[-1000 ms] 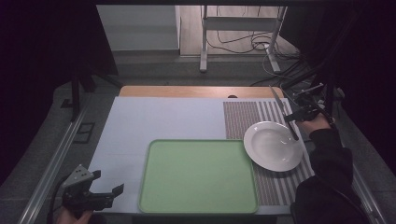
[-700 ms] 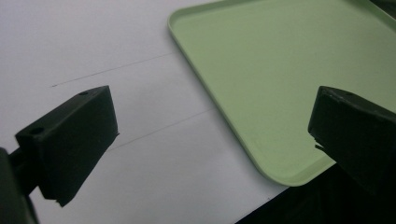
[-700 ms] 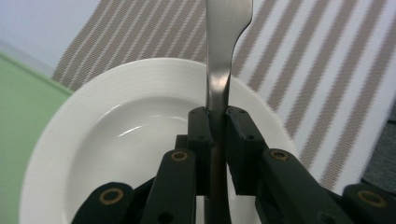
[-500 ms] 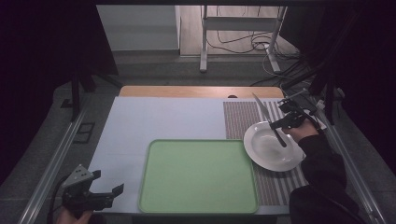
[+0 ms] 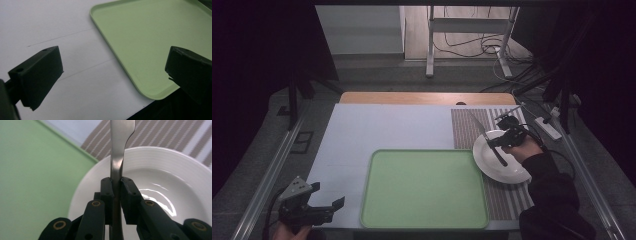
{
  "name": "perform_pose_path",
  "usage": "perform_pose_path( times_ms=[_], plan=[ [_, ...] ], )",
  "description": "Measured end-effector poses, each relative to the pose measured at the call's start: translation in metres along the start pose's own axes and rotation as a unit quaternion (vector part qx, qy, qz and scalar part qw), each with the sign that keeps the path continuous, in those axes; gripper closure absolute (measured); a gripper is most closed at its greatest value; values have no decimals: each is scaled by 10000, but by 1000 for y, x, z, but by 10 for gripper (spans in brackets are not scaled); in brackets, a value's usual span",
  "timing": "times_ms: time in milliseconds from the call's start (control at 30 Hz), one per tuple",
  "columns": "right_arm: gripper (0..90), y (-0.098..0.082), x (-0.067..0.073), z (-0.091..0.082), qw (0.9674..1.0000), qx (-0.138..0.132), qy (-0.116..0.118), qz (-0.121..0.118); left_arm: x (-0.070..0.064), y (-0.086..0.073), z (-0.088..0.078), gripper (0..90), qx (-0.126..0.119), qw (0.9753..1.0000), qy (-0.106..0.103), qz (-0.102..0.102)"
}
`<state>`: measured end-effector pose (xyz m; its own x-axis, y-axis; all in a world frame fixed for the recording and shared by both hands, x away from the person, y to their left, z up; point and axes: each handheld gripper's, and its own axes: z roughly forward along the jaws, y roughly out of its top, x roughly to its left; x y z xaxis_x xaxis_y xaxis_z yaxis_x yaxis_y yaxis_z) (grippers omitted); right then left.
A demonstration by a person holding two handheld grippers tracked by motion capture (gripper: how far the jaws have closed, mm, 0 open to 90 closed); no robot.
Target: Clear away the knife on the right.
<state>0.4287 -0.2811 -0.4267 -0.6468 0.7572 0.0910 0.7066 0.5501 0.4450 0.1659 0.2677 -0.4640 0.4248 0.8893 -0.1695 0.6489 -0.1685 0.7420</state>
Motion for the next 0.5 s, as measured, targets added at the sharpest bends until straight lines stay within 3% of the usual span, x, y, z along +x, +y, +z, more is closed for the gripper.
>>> perform_pose_path(
  times_ms=[500],
  plan=[
    [811,-3,55,11,9982,162,317,-481,0,0,0,10,4,10000,0,11]
  ],
)
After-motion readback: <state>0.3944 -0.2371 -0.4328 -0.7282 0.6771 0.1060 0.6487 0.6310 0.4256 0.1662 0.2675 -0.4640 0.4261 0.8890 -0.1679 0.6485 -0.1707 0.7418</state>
